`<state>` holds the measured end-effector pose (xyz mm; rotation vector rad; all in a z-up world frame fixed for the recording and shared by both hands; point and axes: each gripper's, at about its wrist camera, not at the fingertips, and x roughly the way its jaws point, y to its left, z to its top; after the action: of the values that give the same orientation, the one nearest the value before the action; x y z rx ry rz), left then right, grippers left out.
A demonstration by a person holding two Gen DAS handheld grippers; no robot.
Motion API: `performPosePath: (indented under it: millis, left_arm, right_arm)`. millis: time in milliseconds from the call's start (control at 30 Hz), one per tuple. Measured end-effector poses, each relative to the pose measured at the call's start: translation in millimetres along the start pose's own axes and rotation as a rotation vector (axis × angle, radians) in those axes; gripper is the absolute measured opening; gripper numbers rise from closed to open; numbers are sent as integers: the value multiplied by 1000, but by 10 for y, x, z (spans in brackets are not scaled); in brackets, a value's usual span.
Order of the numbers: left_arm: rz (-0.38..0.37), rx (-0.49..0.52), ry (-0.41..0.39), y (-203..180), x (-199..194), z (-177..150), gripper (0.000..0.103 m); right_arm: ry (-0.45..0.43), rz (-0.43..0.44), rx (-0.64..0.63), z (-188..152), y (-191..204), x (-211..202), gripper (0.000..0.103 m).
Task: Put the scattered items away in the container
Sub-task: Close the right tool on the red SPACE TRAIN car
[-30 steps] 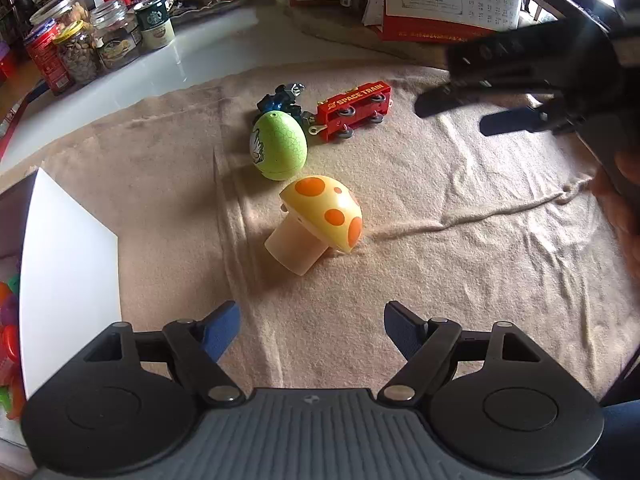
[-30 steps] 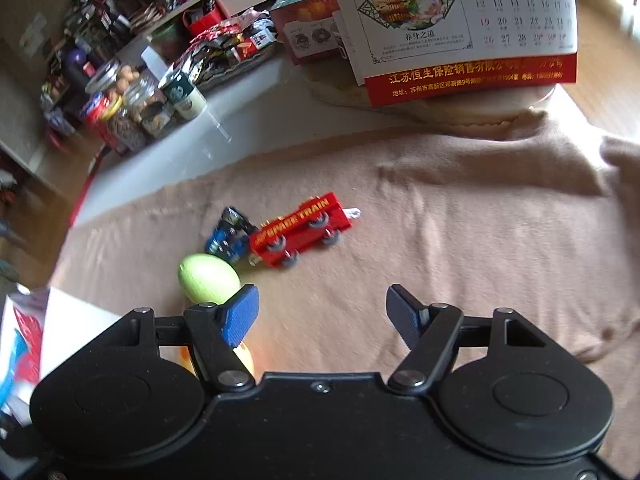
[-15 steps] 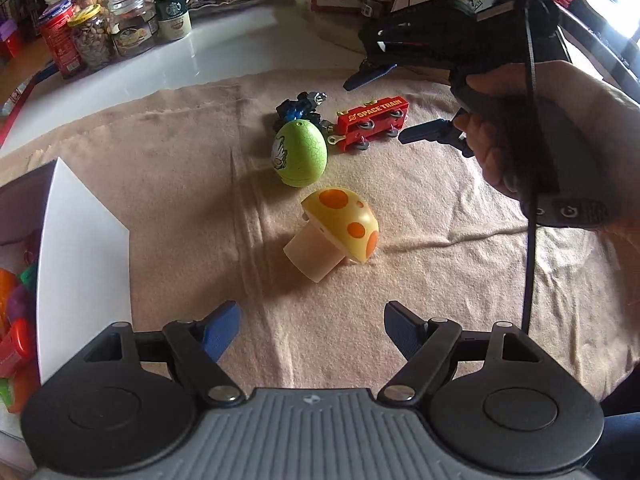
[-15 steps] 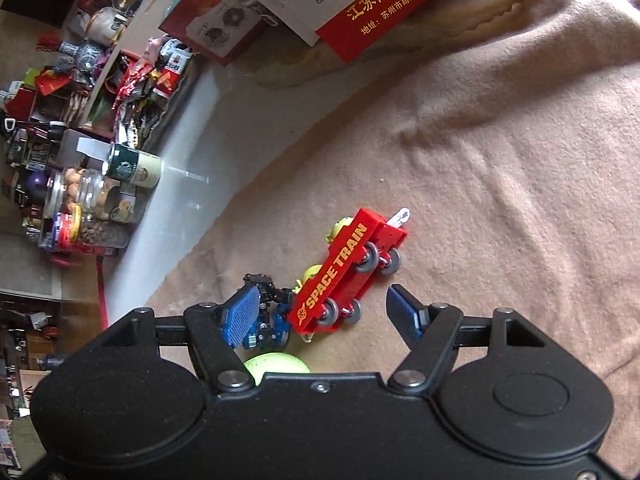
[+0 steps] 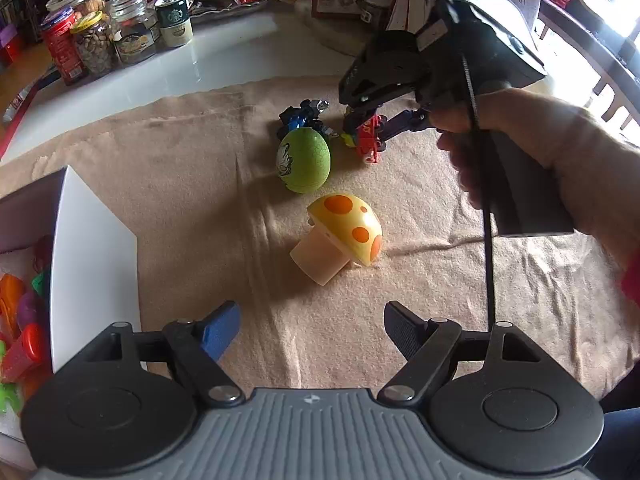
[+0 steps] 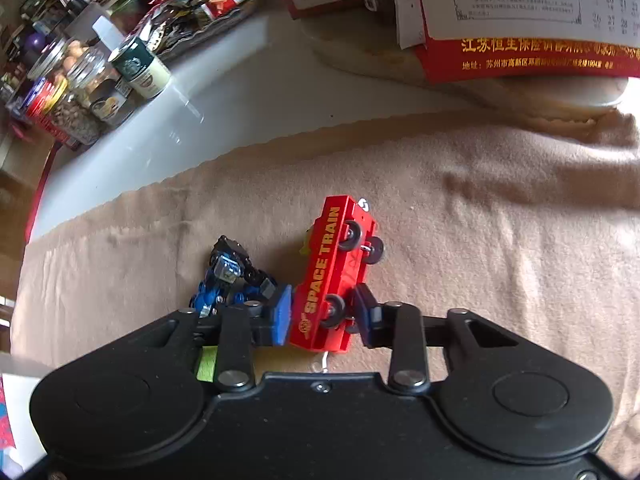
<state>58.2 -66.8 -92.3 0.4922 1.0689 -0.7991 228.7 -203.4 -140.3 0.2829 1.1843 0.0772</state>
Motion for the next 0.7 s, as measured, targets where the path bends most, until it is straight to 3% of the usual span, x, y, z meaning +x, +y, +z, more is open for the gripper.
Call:
performPosePath:
  millis: [133, 200, 367, 433, 500, 533, 567, 700]
  left_arm:
    - [4, -5, 3, 20, 9, -1, 80]
    - [2, -8, 8, 31, 22, 1, 80]
    - [13, -29, 15, 71, 71, 38, 80]
    - [10, -53, 16, 115, 86, 53, 80]
    - [16, -81, 16, 166, 99, 65, 80]
    - [21, -94, 16, 188, 103, 69, 80]
    - [25, -105, 17, 212, 111, 74, 80]
    - [41, -112, 29, 256, 159, 88, 80]
  right_arm:
    - [41, -11, -87, -136, -80, -223, 27]
    - [64, -12, -113, -270, -160, -361, 16]
    - [100, 8, -112, -655, -451, -641, 18]
    - [44, -4, -102, -706, -498, -707, 30]
    - [-31, 14, -98, -702, -502, -740, 60]
    - [-59, 22, -95, -680, -483, -737, 65]
    - [-71, 31, -98, -630, -444, -704, 69]
    - [-50, 26, -135, -440, -292, -495, 69]
